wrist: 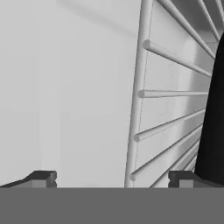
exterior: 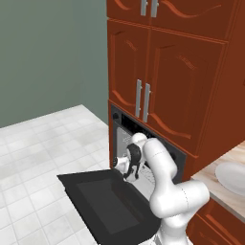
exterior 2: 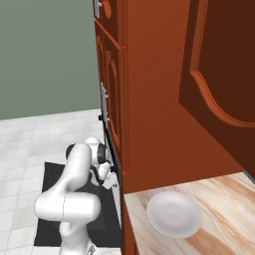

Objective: Take the baked cake out of the oven and place it on the plate for cooling. Then close the oven door.

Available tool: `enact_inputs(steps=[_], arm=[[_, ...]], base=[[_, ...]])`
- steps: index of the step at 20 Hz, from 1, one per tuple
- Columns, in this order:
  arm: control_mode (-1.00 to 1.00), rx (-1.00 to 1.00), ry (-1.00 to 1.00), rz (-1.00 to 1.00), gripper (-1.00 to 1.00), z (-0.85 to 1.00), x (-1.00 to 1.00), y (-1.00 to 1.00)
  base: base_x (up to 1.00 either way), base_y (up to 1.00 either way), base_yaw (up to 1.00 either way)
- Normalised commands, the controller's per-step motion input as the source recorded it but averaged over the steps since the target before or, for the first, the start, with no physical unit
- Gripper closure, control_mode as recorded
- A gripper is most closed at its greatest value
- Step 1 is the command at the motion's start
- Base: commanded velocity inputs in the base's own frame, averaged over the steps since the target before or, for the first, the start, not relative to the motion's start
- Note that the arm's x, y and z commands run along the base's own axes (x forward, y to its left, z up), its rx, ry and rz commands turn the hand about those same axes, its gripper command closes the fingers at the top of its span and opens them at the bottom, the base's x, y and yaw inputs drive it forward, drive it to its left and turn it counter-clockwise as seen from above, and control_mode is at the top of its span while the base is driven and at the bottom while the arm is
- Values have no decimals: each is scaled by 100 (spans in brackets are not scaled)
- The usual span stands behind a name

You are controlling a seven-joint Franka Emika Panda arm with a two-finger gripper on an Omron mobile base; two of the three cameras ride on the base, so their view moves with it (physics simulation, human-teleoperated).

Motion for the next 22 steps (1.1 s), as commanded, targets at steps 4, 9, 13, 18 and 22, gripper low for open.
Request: enact_inputs(steps=[4, 9, 13, 18, 22], arm=[[-100, 14, 0, -3, -100, -57, -39, 36], [-100, 12, 0, -3, -100, -60, -41, 38], [-100, 12, 0, -2, -100, -61, -42, 42], [-100, 11, 0, -1, -100, -63, -45, 44], [-100, 10, 0, 0, -100, -64, -51, 46]], base=[[0, 0, 0], [0, 0, 0], [0, 0, 0], [0, 0, 0], [0, 0, 0]])
